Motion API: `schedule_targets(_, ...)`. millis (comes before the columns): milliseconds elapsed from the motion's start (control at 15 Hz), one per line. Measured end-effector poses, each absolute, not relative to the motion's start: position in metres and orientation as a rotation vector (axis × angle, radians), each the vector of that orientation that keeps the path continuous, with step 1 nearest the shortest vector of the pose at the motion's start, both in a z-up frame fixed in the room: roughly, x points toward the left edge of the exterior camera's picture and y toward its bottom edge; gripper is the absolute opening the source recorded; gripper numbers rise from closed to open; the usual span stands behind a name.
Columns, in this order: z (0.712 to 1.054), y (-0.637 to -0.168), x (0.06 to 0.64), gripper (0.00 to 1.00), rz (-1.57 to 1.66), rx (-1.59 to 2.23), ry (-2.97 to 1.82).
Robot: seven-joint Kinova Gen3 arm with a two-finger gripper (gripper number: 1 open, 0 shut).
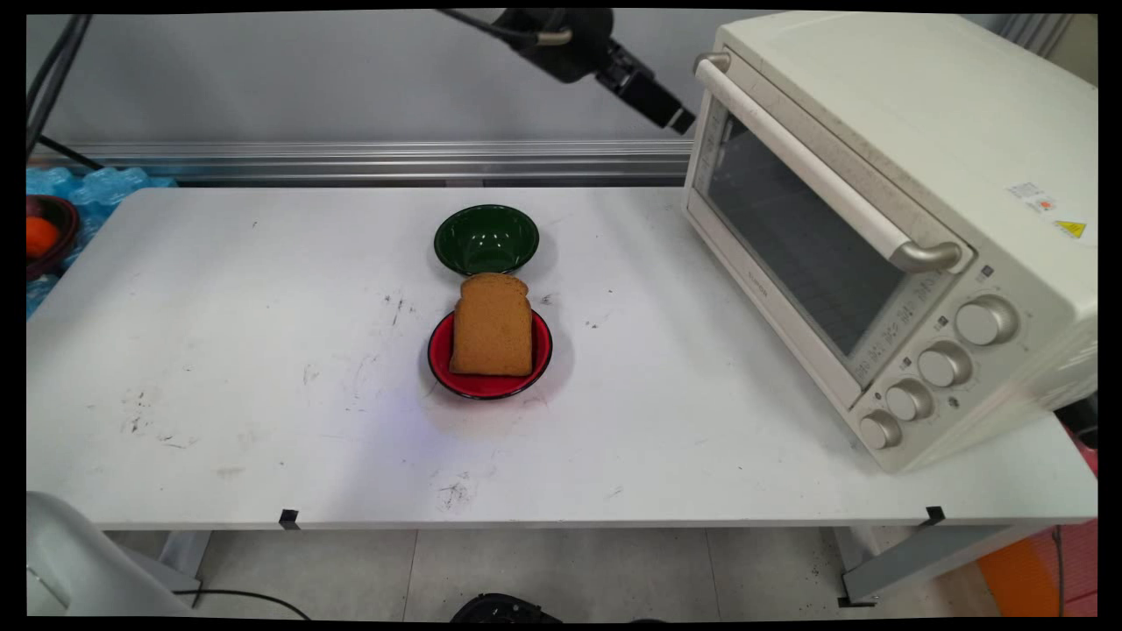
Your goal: Open the oven
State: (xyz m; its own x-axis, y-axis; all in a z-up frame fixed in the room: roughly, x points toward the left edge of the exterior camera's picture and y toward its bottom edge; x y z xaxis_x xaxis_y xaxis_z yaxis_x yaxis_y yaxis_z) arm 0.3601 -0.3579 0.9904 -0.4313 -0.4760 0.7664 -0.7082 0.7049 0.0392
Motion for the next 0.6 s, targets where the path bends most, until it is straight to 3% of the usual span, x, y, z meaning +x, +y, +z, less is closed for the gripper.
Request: schedule_targets(600, 1.008, -0.387, 0.321, 1.00, 0.399, 0.883, -2.084)
